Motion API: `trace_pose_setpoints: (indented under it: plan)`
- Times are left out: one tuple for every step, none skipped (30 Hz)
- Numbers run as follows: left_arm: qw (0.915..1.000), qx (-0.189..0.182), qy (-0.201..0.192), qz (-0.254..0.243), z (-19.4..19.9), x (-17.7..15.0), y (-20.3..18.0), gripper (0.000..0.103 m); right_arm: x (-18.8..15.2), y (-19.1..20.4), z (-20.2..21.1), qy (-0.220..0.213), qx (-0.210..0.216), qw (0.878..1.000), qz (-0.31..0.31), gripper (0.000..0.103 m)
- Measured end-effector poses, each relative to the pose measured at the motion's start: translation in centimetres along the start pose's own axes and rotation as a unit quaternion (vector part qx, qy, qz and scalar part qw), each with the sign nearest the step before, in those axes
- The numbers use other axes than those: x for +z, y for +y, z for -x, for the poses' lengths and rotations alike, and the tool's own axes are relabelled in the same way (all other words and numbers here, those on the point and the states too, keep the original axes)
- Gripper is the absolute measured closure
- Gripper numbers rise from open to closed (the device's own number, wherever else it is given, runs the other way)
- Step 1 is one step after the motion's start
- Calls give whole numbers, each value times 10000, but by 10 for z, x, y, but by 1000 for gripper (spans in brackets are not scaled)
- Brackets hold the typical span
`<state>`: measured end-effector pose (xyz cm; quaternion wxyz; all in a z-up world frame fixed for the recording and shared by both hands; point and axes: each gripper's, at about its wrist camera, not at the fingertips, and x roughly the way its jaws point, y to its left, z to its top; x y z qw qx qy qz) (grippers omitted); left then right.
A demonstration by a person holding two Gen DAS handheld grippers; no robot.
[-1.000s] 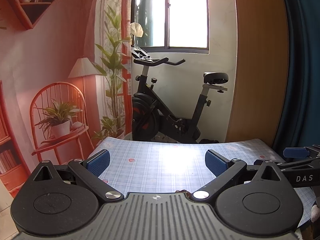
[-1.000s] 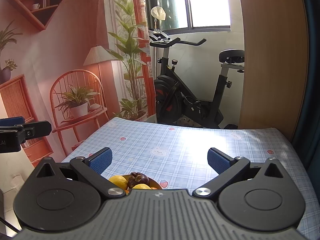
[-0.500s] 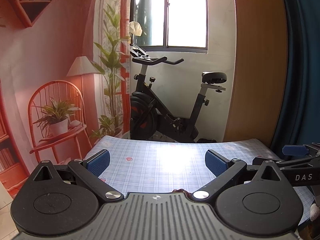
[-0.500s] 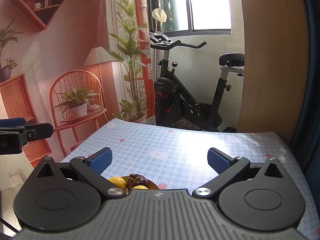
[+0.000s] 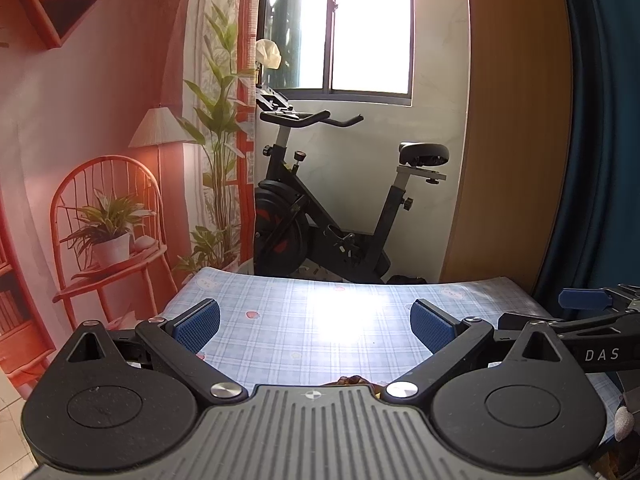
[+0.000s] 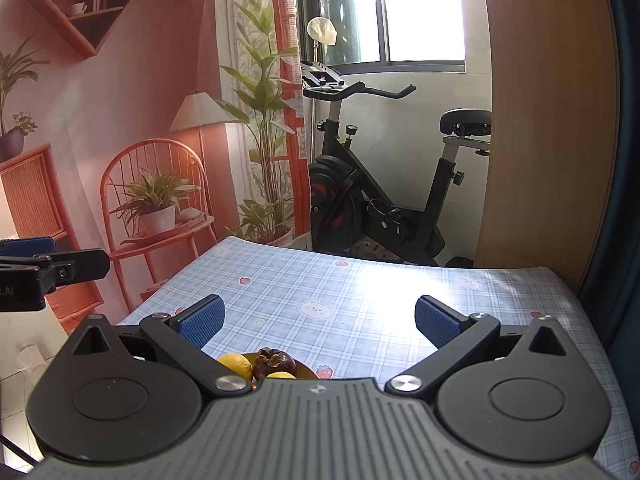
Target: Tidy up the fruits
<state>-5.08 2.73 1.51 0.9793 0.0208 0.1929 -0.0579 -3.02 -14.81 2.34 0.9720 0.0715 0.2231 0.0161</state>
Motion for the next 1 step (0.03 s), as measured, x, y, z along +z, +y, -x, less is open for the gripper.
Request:
trace_pose_setpoints:
  plan:
    - [10000, -4, 10, 6, -1, 0, 0, 1, 0, 0, 0, 2, 3, 10000, 4, 0]
